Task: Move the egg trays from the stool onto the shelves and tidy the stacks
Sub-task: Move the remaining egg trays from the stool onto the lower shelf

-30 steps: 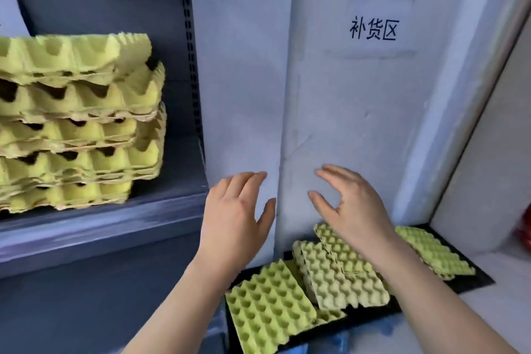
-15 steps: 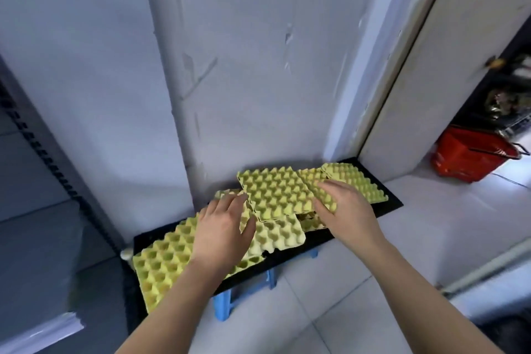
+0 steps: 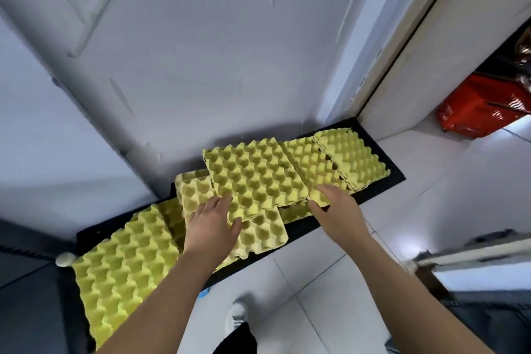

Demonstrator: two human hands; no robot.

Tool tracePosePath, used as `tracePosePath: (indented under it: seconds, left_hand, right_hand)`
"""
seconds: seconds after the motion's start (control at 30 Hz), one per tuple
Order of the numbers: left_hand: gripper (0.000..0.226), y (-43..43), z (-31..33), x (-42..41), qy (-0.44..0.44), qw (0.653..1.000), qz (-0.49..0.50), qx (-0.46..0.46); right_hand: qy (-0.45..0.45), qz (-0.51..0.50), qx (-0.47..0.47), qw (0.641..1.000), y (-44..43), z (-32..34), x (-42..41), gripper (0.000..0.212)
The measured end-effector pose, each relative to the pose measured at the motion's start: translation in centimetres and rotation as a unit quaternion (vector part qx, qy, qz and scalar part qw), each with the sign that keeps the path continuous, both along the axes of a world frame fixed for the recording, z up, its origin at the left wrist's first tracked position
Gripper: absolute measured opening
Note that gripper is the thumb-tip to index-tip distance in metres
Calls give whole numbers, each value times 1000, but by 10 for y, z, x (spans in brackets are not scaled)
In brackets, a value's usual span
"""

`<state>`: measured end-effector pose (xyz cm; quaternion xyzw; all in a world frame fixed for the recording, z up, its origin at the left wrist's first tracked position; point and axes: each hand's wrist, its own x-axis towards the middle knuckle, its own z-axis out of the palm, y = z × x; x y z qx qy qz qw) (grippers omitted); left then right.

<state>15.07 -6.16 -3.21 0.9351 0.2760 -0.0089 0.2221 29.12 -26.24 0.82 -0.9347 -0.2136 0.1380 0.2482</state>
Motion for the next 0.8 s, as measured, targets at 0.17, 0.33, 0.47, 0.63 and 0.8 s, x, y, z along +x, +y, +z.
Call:
tracePosePath:
  seconds: [0.17,0.33,0.47,0.63,0.8]
  left_hand:
    - [59,8,-41,40,72,996,34,-49]
    - [66,11,-81,73,129,985,84,-79]
    - [78,13,-111,92,150,970,153,-113]
    - [110,12,-148,105,153,941,243,-179]
    - [122,11,-167,109,152,926,285,-195]
  right_hand:
    - [58,-5,-21,998,12,-47,52,48]
    - [110,11,-50,993,26,-103,103,53]
    - [139,34,-83,986,36,-148,137,62]
    - [179,69,-105,976,43,-194,168,80]
    - [244,75,-119,960,46,-218,180,95]
